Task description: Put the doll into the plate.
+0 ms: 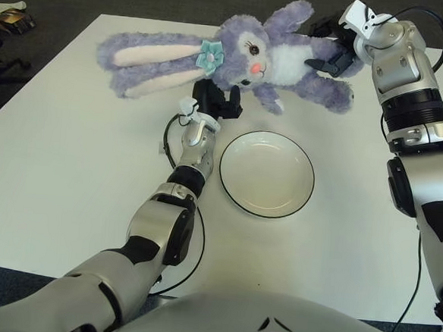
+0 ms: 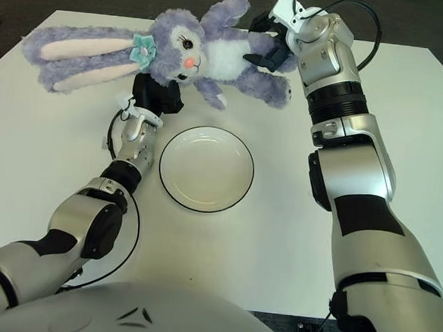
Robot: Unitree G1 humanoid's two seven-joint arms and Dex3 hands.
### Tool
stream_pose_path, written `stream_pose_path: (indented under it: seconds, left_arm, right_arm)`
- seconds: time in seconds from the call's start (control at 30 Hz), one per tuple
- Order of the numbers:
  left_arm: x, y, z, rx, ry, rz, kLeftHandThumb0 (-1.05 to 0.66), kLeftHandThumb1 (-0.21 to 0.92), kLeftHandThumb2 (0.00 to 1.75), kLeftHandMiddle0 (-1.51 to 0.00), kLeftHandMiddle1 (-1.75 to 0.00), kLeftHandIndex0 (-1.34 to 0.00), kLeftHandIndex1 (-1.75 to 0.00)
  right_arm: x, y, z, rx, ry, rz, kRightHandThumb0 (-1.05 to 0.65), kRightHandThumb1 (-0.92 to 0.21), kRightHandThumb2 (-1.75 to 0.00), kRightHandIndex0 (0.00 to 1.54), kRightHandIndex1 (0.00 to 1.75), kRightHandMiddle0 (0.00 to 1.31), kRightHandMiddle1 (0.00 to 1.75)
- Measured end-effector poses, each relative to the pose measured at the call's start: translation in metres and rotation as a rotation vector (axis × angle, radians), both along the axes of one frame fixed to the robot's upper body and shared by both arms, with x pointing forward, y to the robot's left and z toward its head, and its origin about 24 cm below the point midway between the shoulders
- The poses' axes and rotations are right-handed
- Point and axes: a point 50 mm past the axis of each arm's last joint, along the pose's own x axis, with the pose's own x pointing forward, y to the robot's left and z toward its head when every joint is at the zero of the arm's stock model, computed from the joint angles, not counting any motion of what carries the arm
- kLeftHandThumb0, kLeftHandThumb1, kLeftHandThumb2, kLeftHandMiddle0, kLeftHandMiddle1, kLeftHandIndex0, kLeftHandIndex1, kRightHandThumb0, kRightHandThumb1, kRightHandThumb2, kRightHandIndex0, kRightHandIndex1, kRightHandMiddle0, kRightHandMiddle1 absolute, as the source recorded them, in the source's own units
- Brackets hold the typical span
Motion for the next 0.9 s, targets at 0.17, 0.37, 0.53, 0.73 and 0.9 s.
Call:
stream_pose_path:
  seconds: [0.17,0.37,0.53,0.73,0.9]
  left_arm:
    - [0.0006,-0.0011,0.0014,-0.002,0.005,-0.010,-0.04,0.30,1.21,-0.08,-0.61,0.00,-0.20]
    - [0.0018,-0.0030,0.0010,-0.003,0.029,-0.027,-0.12,0.32,1.16,-0.09,-0.66,0.00,-0.19]
    - [0.0023,-0.0031,0.0007,-0.014,0.041,-0.034,-0.19,0.32,1.12,-0.09,-0.69,0.00,-0.18]
    - [0.0013,-0.0037,0.0012,-0.028,0.021,-0.072,-0.26,0.33,1.07,-0.09,-0.66,0.00,-0.12]
    - [-0.0002,-0.0055,0.0017,-0.030,-0.007,-0.123,-0.30,0.34,1.05,-0.12,-0.56,0.00,-0.03]
  right_arm:
    - [0.0000,0.0001,0.0003,0.000,-0.005,0.000,0.49,-0.25,-1.38,0.67,1.73,0.83,1.75]
    - [0.0001,0.0001,0.0002,0.000,-0.004,0.000,0.47,-0.29,-1.29,0.65,1.69,0.81,1.75]
    - [0.0001,0.0000,0.0000,-0.001,-0.003,0.000,0.46,-0.33,-1.23,0.63,1.66,0.78,1.75]
    - [0.0001,0.0000,-0.0002,-0.001,-0.003,0.000,0.46,-0.35,-1.20,0.63,1.64,0.80,1.75]
    - [0.0001,0.0001,-0.0008,-0.002,-0.003,0.004,0.47,-0.32,-1.23,0.66,1.64,0.80,1.75]
